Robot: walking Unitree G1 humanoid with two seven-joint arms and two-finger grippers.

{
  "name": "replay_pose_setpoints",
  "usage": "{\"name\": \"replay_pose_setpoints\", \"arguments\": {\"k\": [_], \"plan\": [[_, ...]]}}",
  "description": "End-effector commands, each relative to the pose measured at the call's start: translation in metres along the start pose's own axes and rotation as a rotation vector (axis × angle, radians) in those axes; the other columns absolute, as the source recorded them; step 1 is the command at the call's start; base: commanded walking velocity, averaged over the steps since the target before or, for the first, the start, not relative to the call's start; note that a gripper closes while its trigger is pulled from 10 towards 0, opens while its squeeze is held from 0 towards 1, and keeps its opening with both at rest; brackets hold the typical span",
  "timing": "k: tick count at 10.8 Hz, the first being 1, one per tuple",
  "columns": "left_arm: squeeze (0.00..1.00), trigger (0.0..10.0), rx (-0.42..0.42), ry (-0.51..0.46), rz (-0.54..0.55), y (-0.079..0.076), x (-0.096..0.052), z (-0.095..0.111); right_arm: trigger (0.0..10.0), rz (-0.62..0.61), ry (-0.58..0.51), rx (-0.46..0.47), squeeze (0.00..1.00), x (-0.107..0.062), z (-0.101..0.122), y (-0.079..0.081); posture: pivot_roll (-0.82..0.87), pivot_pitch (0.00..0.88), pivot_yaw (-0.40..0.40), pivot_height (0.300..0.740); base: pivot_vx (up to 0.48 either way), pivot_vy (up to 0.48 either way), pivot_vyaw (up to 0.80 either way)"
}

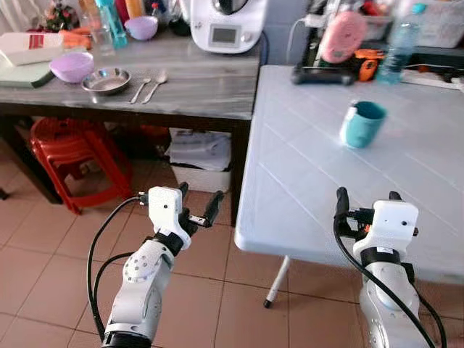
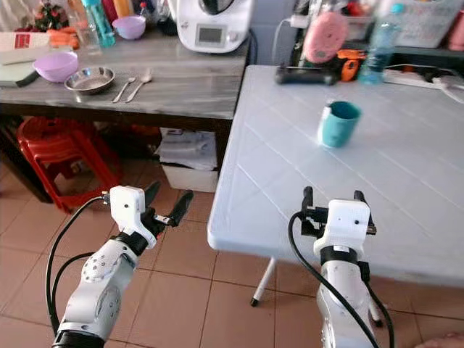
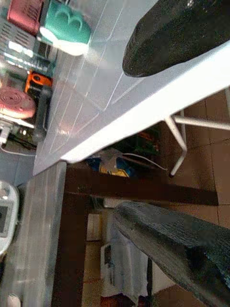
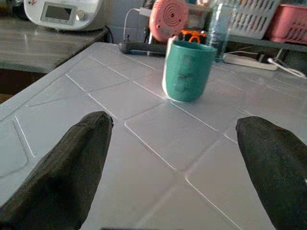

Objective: Setting the table

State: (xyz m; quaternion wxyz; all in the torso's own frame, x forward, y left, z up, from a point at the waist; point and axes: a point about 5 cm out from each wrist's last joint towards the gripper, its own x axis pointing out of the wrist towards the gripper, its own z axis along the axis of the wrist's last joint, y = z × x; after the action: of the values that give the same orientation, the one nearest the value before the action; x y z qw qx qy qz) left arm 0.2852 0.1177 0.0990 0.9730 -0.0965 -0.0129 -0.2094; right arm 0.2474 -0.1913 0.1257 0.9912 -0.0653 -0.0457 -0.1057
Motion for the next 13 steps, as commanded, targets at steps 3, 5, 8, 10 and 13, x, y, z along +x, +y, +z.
{"name": "replay_pose_setpoints", "arguments": {"k": [3,5,8,10,13], "plan": [[0.00,10.0,0.003,0.010,-0.006,0.0008,0.0004,-0.0005,10.0,-0.016,0.017,0.002,0.00,0.0001,-0.0020,-0.0046,-0.04,0.057,0.030,0.740,0.357,0.000,0.00],[0.00,10.0,0.005,0.015,-0.009,0.0003,0.0004,-0.0013,10.0,-0.027,0.021,0.011,0.00,0.0010,-0.0019,-0.0051,-0.03,0.055,0.030,0.740,0.307,0.000,0.00],[0.00,10.0,0.007,0.018,-0.012,0.0000,0.0006,-0.0020,10.0,-0.035,0.025,0.009,0.00,0.0015,-0.0029,-0.0058,-0.03,0.053,0.029,0.740,0.309,0.000,0.00],[0.00,10.0,0.007,0.025,-0.018,-0.0006,0.0006,-0.0030,10.0,-0.056,0.029,-0.006,0.00,0.0021,-0.0039,-0.0082,-0.03,0.053,0.031,0.740,0.302,0.000,0.00],[0.00,10.0,0.016,0.045,-0.018,-0.0001,-0.0005,-0.0052,10.0,-0.062,0.040,-0.001,0.00,0.0017,-0.0055,-0.0079,-0.03,0.059,0.034,0.740,0.084,0.000,0.00]]}}
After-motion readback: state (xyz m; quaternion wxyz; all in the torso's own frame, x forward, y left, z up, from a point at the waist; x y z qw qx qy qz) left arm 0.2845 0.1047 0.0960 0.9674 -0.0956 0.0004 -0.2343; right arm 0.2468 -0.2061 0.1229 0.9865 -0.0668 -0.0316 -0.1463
